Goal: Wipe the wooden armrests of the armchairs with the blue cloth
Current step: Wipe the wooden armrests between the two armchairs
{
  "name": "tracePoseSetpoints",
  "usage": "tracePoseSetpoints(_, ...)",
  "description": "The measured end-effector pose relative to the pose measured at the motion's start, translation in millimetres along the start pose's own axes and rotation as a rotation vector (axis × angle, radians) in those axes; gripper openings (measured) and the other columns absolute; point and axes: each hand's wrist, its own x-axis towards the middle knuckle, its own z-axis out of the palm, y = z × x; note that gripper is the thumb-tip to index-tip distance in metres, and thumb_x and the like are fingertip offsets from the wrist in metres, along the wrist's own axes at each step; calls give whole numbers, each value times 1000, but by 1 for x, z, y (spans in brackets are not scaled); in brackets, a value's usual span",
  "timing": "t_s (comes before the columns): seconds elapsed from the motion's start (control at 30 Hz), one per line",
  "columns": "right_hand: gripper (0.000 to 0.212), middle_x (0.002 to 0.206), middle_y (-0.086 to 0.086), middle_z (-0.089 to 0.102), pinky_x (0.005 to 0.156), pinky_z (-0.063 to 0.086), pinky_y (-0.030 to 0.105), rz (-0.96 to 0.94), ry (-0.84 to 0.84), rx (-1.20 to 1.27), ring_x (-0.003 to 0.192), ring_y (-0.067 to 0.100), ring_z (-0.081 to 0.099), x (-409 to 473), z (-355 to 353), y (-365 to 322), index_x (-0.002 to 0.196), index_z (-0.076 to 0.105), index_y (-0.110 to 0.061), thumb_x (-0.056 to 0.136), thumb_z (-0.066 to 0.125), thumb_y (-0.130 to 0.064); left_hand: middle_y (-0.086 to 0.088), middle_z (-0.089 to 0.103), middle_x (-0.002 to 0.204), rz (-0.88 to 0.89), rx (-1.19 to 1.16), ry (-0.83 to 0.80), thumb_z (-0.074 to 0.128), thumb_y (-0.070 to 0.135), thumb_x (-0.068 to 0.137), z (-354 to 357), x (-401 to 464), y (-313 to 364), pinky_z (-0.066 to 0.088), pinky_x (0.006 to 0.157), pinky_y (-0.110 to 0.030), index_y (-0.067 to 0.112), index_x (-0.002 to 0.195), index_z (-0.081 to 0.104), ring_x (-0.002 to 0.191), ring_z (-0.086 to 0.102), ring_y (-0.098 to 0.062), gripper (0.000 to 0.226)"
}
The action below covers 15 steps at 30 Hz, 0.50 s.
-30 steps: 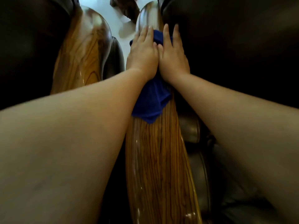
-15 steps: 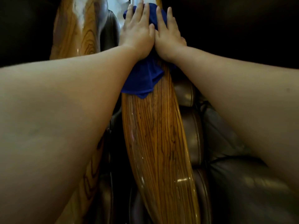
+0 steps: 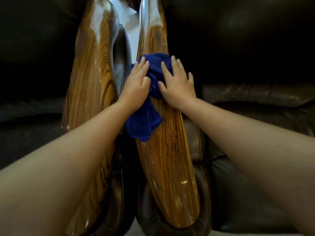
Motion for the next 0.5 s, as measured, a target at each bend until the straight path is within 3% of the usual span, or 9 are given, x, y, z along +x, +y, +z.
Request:
tracePoseSetpoints(0.07, 50, 149, 13, 32, 110, 25, 45, -66, 105, 21, 137, 27, 26, -10, -8, 3, 138, 37, -15, 91, 47, -28, -10, 37, 148, 11, 53, 118, 37, 2, 90, -13, -7, 2, 15, 108, -15, 7, 134, 43, 138, 31, -18, 45)
tracePoseSetpoints(0.17, 37, 130, 9, 52, 101, 39, 36, -108, 88, 102, 122, 25, 45, -12, -20, 5, 126, 53, -12, 89, 53, -18, -13, 51, 137, -7, 241, 122, 50, 3, 87, -24, -11, 2, 28, 107, -23, 6, 127, 52, 128, 46, -24, 40)
tracePoseSetpoints(0.33, 28, 112, 9, 57, 87, 45, 33, -146, 79, 51, 105, 25, 52, -24, -23, 5, 115, 62, -10, 88, 55, -14, -14, 61, 124, 6, 282, 138, 57, 6, 85, -17, -29, 11, 39, 103, -31, 7, 119, 59, 117, 54, -24, 34)
tracePoseSetpoints(0.5, 15, 101, 7, 57, 72, 39, 26, -161, 68, 33, 91, 21, 53, -36, -22, 8, 99, 63, -10, 85, 57, -10, -13, 64, 113, 10, 330, 125, 59, 10, 85, -17, -42, 14, 45, 90, -31, 9, 109, 65, 104, 60, -25, 25)
